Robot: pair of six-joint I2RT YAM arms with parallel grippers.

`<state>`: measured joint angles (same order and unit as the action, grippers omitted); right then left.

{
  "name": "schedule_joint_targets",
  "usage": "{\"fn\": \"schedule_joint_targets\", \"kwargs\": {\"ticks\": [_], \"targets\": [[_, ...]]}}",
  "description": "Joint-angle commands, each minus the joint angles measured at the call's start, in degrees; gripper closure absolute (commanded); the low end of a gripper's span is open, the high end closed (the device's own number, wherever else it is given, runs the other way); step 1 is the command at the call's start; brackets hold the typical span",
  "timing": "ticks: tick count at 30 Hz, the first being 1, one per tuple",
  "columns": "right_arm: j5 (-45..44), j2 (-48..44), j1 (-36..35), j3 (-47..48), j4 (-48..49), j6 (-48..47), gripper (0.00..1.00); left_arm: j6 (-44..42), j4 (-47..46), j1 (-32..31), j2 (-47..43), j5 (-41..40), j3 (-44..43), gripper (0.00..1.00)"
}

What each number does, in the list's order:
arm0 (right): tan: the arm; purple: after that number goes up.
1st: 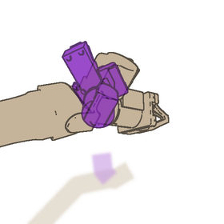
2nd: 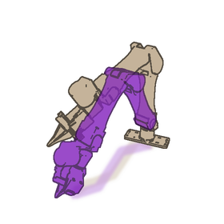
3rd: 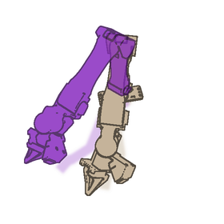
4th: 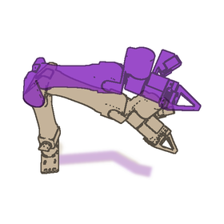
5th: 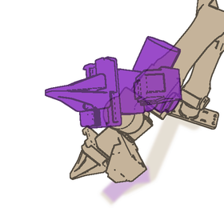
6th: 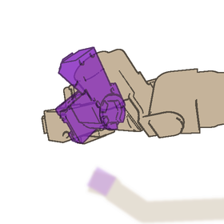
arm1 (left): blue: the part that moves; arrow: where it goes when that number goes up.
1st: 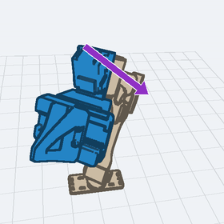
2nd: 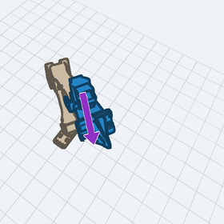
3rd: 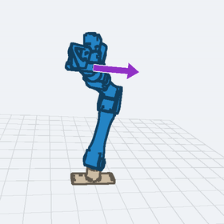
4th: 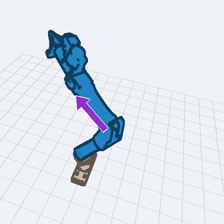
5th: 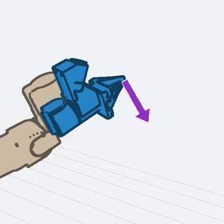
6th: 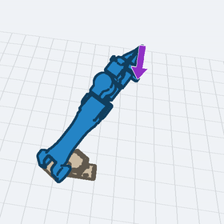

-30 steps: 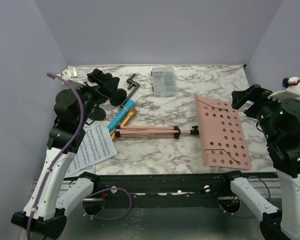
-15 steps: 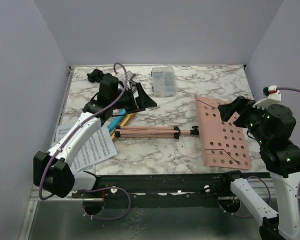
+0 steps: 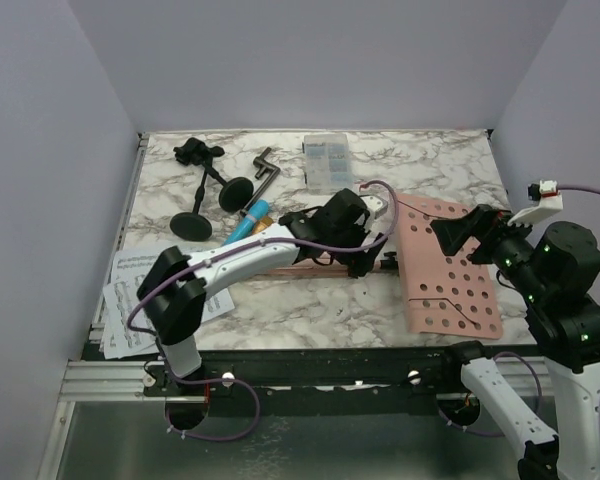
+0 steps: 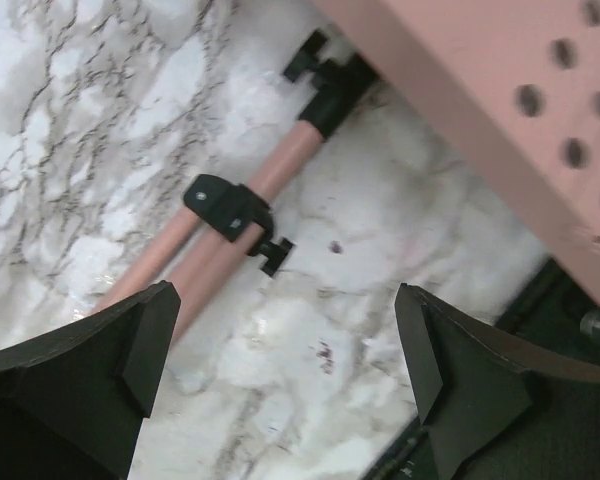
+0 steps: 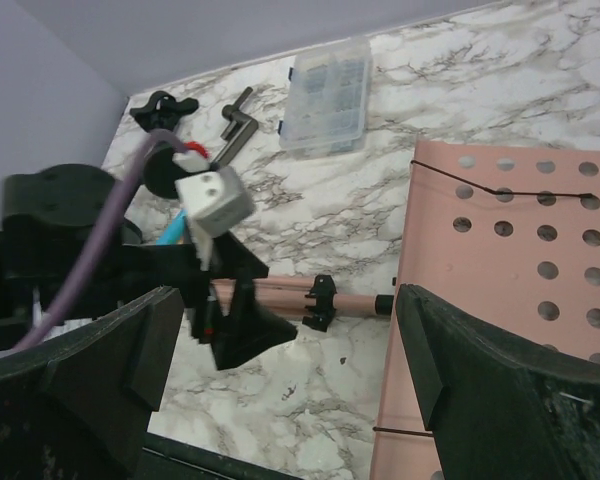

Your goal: Set up the instrument practice props

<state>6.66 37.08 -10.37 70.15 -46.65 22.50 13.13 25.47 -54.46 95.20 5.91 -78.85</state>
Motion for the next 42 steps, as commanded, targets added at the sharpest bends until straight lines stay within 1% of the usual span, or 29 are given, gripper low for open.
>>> {"fn": "schedule_joint_targets", "kwargs": {"ticks": [1,4,8,9,11,16,19,21,24,28,31,33,36,42], "targets": [[2.82,-1.49,0.35,0.99,-2.08,-0.19,0.0,-7.48,7.78,0.54,9.2,-9.72,-5.53,0.01],[2.89,-1.9,0.4,-0.15,-2.51,0.27,0.0,-7.75,8.82,1.19,12.66,-8.34,-6.49,0.01],[3.45,-2.29,0.42,-1.62,-2.14,0.44,0.0,-7.17,9.06,1.11,15.85,-6.88,-5.07,0.01],[3.41,-2.24,0.36,-1.81,-2.18,0.44,0.0,-6.94,8.9,1.1,16.62,-7.07,-4.81,0.03],[3.34,-2.27,0.39,-2.01,-2.01,0.35,0.0,-6.78,8.63,1.06,18.58,-7.9,-4.46,0.09],[2.58,-2.45,0.35,-2.47,-1.95,0.25,0.0,-6.36,7.25,0.74,22.99,-9.3,-4.55,0.28],[2.13,-2.55,0.35,-2.39,-2.37,0.25,0.0,-6.23,6.46,-0.26,23.79,-10.21,-4.77,0.34],[1.68,-2.75,0.35,-2.47,-2.52,0.21,0.0,-6.11,6.1,-0.87,23.76,-10.53,-4.86,0.41],[0.93,-2.98,0.35,-2.82,-2.78,0.26,0.0,-6.07,5.86,-1.52,22.75,-11.64,-5.13,0.53],[0.5,-2.86,0.4,-3.05,-2.58,0.3,0.0,-5.28,5.52,-1.52,20.21,-12.19,-5.74,0.66],[0.59,-2.66,0.36,-3.73,-2.01,0.75,0.0,-4.24,5.29,-1.61,18.25,-12.32,-6.48,0.81],[0.03,-2.31,0.38,-4.45,-1.82,1.64,0.0,-3.3,5.13,-1.7,17.11,-12.91,-6.79,0.85],[-1.37,-1.0,0.35,-5.34,-2.53,3.25,0.0,-1.86,4.81,-2.03,15.45,-15.09,-6.91,1.0],[-7.68,2.82,0.35,-6.66,-4.75,8.8,0.0,-1.21,2.51,-4.5,11.77,-14.7,-6.17,1.0]]}}
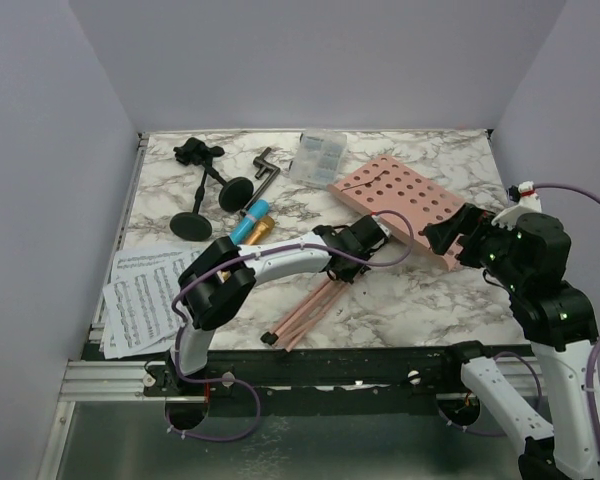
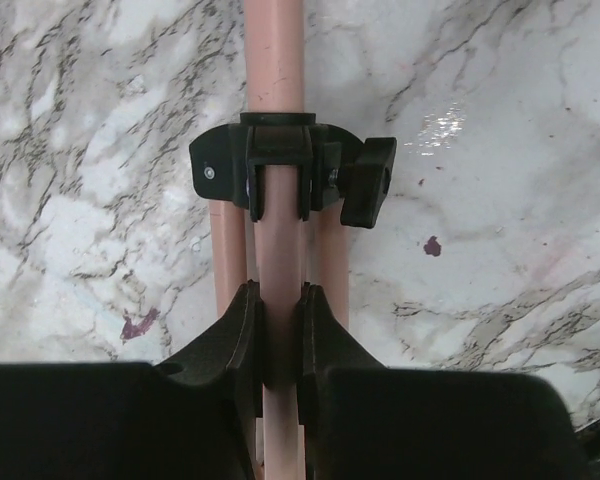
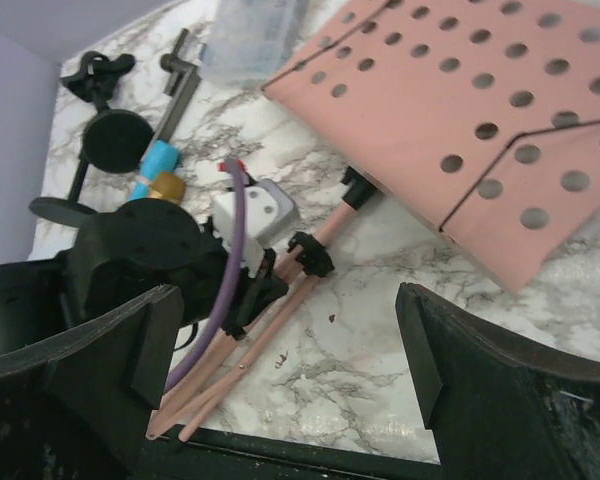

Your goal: Set up the instrument practice props

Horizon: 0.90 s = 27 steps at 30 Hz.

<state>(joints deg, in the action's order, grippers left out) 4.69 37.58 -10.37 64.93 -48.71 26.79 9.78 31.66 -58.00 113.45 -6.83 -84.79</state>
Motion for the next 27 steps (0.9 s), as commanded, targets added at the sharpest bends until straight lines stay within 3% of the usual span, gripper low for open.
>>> {"fn": "schedule_joint_targets", "kwargs": {"ticks": [1,10,14,19,24,27], "targets": [[-7.03,2.77,0.38,-1.68,-2.69,5.42,0.0,2.21,-4.26,-1.51,-6.96,-1.87,-0.08,1.0],[-26.76,5.08,0.35,-7.49,-2.87,18.19,0.0,4.49,-13.73,-2.29,-10.61,-2.49,5.34,1.0],[-28.56,10.52,0.44,-8.5,-0.41,18.25,0.0,4.55,-17.17,-2.3,-11.61,-1.65,8.31,1.0],[-20.51,14.29,5.69,-10.36,6.62,18.52,0.01,5.59,-19.3,-2.21,-11.09,-1.94,10.15,1.0],[-3.38,17.19,24.28,-14.73,12.32,13.35,0.08,7.73,-19.99,-1.87,-9.97,-1.05,10.69,1.0],[-2.28,15.64,29.77,-16.97,14.2,11.23,0.08,8.45,-20.45,-1.27,-9.52,0.8,11.45,1.0]]}}
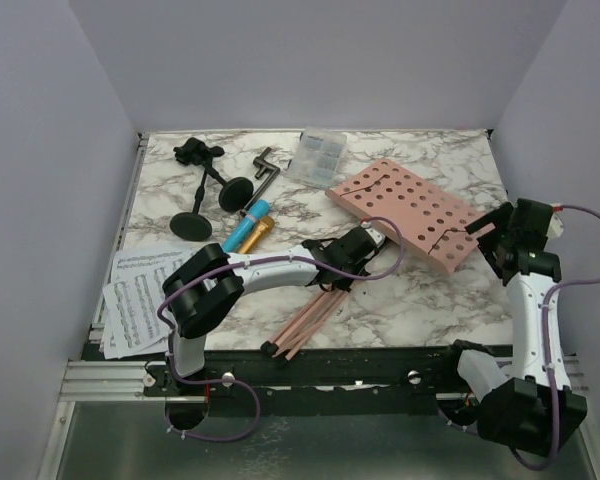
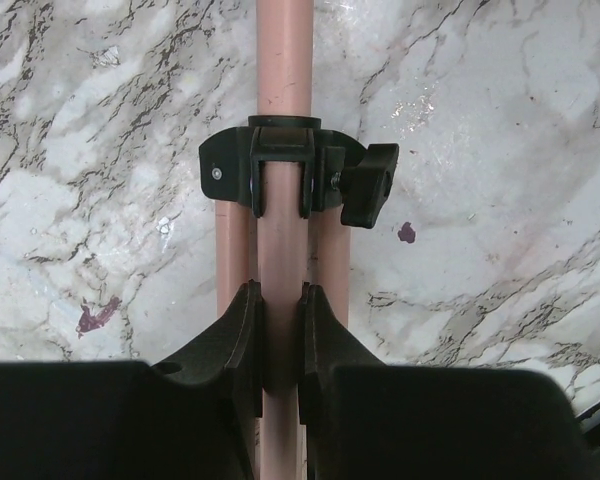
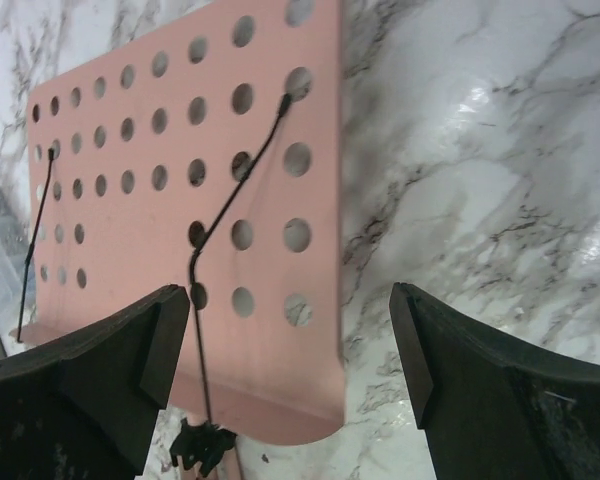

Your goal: Set up the instrument practice props

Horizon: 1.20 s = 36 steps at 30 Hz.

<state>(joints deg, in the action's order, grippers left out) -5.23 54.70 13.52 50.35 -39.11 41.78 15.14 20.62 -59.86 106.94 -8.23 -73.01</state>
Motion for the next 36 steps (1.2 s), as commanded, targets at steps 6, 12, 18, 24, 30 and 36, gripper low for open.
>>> {"fn": "schedule_joint_targets", "kwargs": {"ticks": [6,12,18,24,30,36], "targets": [[23.54,-1.75,16.53,-12.03,13.26,-5.6,0.11,4.85,-13.23,2.31,-4.17,7.57,3.16,1.0],[41.34,-3.11,19.36,-19.88,25.18,-3.83,0.14,5.5,-16.01,3.23,-4.86,12.55,4.96,1.0],[52.03,-3.05,19.39,-26.03,38.3,2.47,0.22,4.99,-17.08,3.21,-5.04,15.43,5.07,1.0],[54.02,0.35,19.36,-27.58,44.26,4.24,0.44,5.17,-18.16,3.23,-5.12,17.22,5.18,1.0],[54.2,2.3,19.36,-30.11,49.24,5.89,0.65,5.61,-18.59,3.25,-5.12,19.09,5.16,1.0],[53.39,5.86,19.35,-30.57,53.02,5.15,0.46,5.43,-18.93,3.25,-4.73,20.66,5.03,1.0]]}}
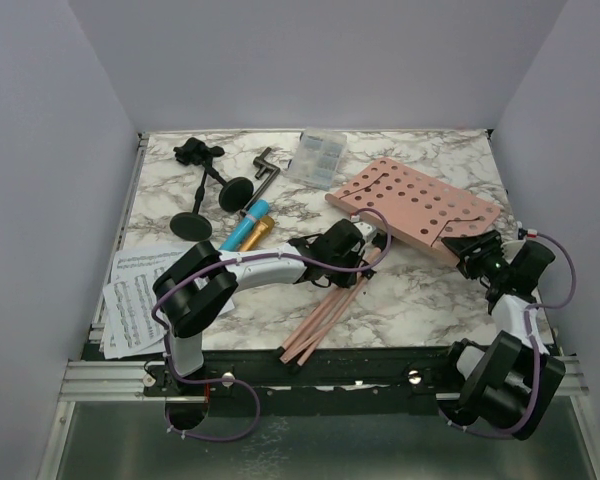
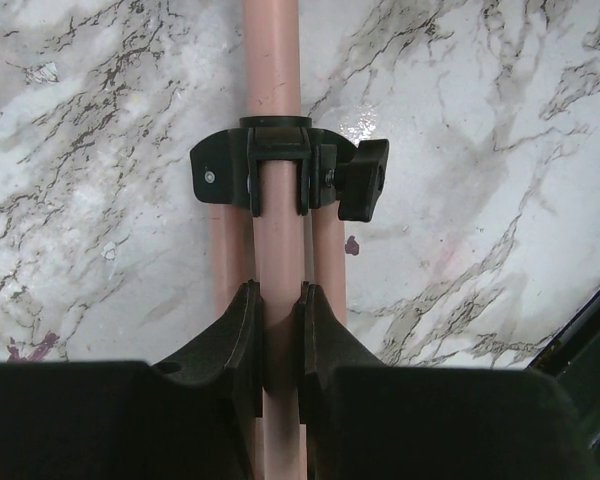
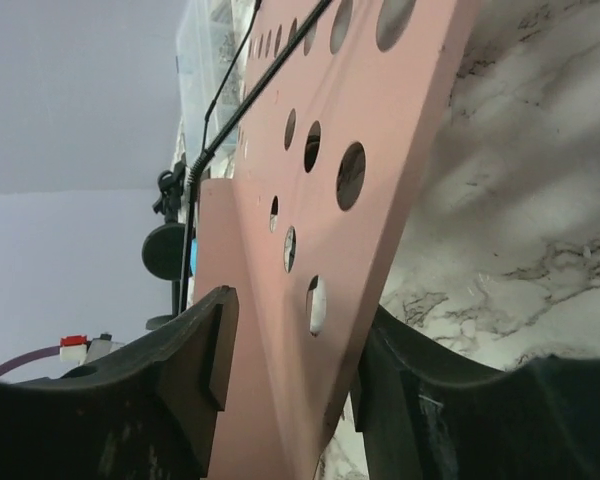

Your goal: Set up the instrument practice props

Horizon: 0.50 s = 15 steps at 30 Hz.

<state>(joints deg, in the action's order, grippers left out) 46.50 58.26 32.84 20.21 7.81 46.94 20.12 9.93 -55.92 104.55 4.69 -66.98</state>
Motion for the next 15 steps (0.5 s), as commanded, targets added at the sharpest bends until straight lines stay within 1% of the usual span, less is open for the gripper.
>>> {"fn": "schedule_joint_targets", "kwargs": {"ticks": [1,3,6,7,8,9,10,11,12,13,15], "targets": [[2.45,3.74,0.03,-0.59,7.92,0.35,0.47,0.36,-8.24,-0.69,-2.26,8.1,-1.12,1.0],[4.94,6.95,0.03,-0.97,12.23,1.81,0.54,0.27,-8.21,-0.68,-2.05,8.85,-1.25,1.0],[8.19,11.29,0.03,-1.75,19.13,3.85,0.55,-0.03,-8.25,-0.8,-1.72,10.13,-1.62,1.0],[9.21,12.19,0.08,-2.45,22.34,4.76,0.6,-0.16,-8.25,-0.77,-1.5,10.33,-1.7,1.0],[9.98,12.51,0.08,-2.98,24.38,5.45,0.69,-0.17,-8.19,-0.77,-1.34,10.42,-1.88,1.0],[10.26,12.44,0.03,-3.07,25.22,5.83,0.8,-0.06,-7.86,-0.77,-1.16,10.36,-2.07,1.0],[10.21,11.73,0.03,-2.78,24.9,5.84,0.89,0.35,-7.39,-0.77,-1.03,10.26,-2.5,1.0],[9.89,10.76,0.04,-2.19,23.95,5.6,0.95,0.8,-6.65,-0.77,-0.81,10.33,-2.96,1.0],[9.07,9.13,0.03,-1.4,22.09,4.94,0.97,1.5,-6.19,-0.77,-0.72,10.47,-3.59,1.0],[7.88,7.23,0.03,0.19,17.9,3.19,0.99,2.3,-5.74,-0.77,-0.67,10.68,-3.99,0.94],[3.65,1.84,0.03,4.07,8.65,-0.63,1.0,3.93,-5.72,-0.77,-0.62,11.36,-4.53,0.75]]}}
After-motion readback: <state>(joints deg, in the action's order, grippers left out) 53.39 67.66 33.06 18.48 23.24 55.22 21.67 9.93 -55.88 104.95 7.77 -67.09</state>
